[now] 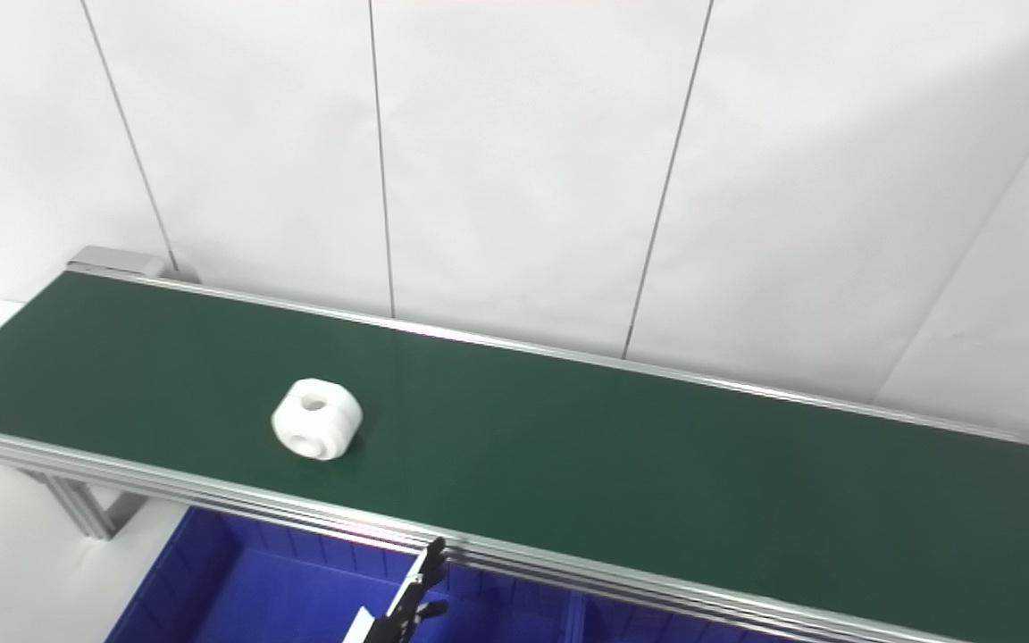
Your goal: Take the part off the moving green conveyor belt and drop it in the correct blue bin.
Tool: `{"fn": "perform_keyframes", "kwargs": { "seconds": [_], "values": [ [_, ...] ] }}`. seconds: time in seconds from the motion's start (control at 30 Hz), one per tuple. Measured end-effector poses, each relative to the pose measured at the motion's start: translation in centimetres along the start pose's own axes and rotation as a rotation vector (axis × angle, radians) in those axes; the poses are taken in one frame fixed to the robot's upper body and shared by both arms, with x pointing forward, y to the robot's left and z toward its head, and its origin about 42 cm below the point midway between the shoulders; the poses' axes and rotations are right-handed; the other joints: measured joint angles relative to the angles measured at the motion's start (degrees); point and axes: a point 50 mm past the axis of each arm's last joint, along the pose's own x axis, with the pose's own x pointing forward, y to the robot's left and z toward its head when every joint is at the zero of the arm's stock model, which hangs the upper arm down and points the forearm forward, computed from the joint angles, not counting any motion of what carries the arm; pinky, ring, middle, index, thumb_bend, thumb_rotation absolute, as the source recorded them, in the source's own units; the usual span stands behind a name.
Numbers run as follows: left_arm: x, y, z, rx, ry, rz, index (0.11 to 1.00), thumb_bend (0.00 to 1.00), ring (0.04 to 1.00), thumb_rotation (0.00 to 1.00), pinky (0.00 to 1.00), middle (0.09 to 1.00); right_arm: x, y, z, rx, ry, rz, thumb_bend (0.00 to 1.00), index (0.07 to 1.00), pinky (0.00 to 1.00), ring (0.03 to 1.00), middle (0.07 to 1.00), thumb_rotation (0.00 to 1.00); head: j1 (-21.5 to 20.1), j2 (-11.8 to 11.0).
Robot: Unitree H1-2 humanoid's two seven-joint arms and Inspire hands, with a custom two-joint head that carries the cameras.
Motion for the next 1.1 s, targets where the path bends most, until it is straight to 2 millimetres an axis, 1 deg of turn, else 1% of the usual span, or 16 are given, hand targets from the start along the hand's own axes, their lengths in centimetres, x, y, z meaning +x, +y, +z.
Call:
{"fn": "perform_keyframes", "kwargs": {
  "seconds": [0.03, 0.07, 0.1, 0.17, 0.23, 0.3, 0.37, 0.43, 0.5, 0.57, 0.6, 0.7, 0.77, 0.83, 0.93, 1.1],
  "values": [
    [0.0, 0.1, 0.3, -0.001, -0.011, 0.0, 0.99, 0.84, 0.966, 0.7, 0.86, 0.983, 0.0, 0.0, 0.0, 0.0, 0.0, 0.0, 0.8, 0.98, 1.0, 0.992, 0.986, 1.0, -0.2, 0.3],
    [0.1, 0.3, 0.5, -0.003, -0.023, 0.002, 0.95, 0.84, 0.944, 0.57, 0.83, 0.963, 0.0, 0.0, 0.0, 0.0, 0.0, 0.0, 0.8, 0.983, 1.0, 0.99, 0.987, 1.0, -0.2, 0.3],
    [0.1, 0.7, 1.0, 0.002, -0.042, 0.003, 0.94, 0.84, 0.939, 0.54, 0.83, 0.958, 0.0, 0.1, 0.0, 0.0, -0.001, 0.001, 0.8, 0.983, 1.0, 0.99, 0.987, 1.0, -0.2, 0.3],
    [0.3, 1.8, 1.9, 0.011, -0.088, 0.007, 0.892, 0.87, 0.916, 0.39, 0.8, 0.937, 0.0, 0.2, 0.0, -0.002, 0.0, 0.003, 0.81, 0.98, 1.0, 0.981, 0.979, 1.0, -0.4, 0.5],
    [0.3, 3.2, 3.8, 0.014, -0.157, 0.013, 0.861, 0.9, 0.885, 0.28, 0.76, 0.911, 0.0, 0.4, 0.0, -0.003, -0.002, 0.005, 0.82, 0.975, 1.0, 0.972, 0.97, 1.0, -0.7, 1.2],
    [0.6, 4.9, 6.6, 0.048, -0.266, 0.013, 0.804, 0.96, 0.809, 0.21, 0.66, 0.851, 0.1, 0.6, 0.1, -0.009, -0.005, 0.009, 0.83, 0.964, 1.0, 0.96, 0.959, 1.0, -1.1, 1.6],
    [1.4, 6.7, 9.0, 0.109, -0.367, 0.022, 0.785, 0.98, 0.782, 0.2, 0.63, 0.833, 0.2, 0.9, 0.1, -0.012, -0.007, 0.014, 0.84, 0.958, 1.0, 0.955, 0.954, 1.0, -1.4, 1.6],
    [2.6, 8.2, 10.3, 0.176, -0.418, -0.002, 0.769, 1.0, 0.755, 0.18, 0.62, 0.813, 0.5, 1.4, 0.2, -0.013, -0.015, 0.019, 0.85, 0.949, 1.0, 0.95, 0.946, 1.0, -1.6, 1.8],
    [3.8, 9.5, 11.8, 0.264, -0.47, -0.047, 0.771, 0.99, 0.757, 0.18, 0.62, 0.81, 0.8, 1.8, 0.4, -0.004, -0.022, 0.022, 0.85, 0.945, 1.0, 0.949, 0.943, 1.0, -1.8, 1.9],
    [5.0, 10.6, 13.0, 0.343, -0.509, -0.08, 0.786, 0.96, 0.752, 0.14, 0.62, 0.812, 1.0, 2.1, 0.5, -0.002, -0.027, 0.023, 0.88, 0.949, 1.0, 0.955, 0.949, 1.0, -2.3, 2.1],
    [5.7, 11.1, 13.5, 0.384, -0.515, -0.097, 0.782, 0.96, 0.724, 0.12, 0.6, 0.798, 1.1, 2.3, 0.5, -0.003, -0.029, 0.023, 0.89, 0.942, 0.99, 0.949, 0.943, 1.0, -2.5, 2.3],
    [8.5, 12.8, 15.5, 0.562, -0.526, -0.187, 0.771, 0.99, 0.698, 0.12, 0.59, 0.778, 1.2, 2.4, 0.5, -0.008, -0.032, 0.024, 0.9, 0.93, 0.98, 0.941, 0.934, 1.0, -3.1, 2.5],
    [10.5, 14.1, 16.8, 0.667, -0.528, -0.222, 0.773, 1.0, 0.714, 0.12, 0.59, 0.779, 1.2, 2.5, 0.5, -0.005, -0.031, 0.018, 0.91, 0.925, 0.97, 0.934, 0.929, 1.0, -3.1, 2.5],
    [12.2, 14.9, 17.9, 0.746, -0.525, -0.23, 0.776, 1.0, 0.732, 0.13, 0.6, 0.787, 1.2, 2.6, 0.5, -0.004, -0.03, 0.013, 0.9, 0.921, 0.96, 0.923, 0.924, 1.0, -4.6, 2.6],
    [14.4, 14.9, 18.1, 0.846, -0.485, -0.272, 0.778, 1.0, 0.737, 0.13, 0.59, 0.792, 1.0, 2.5, 0.4, -0.011, -0.025, 0.012, 0.91, 0.911, 0.94, 0.912, 0.919, 1.0, -4.9, 2.8],
    [17.6, 15.2, 17.4, 0.967, -0.404, -0.328, 0.78, 1.0, 0.765, 0.14, 0.64, 0.798, 1.0, 2.8, 0.4, -0.018, -0.028, 0.019, 0.86, 0.9, 0.89, 0.871, 0.888, 1.0, -6.0, 3.4]
  ]
}}
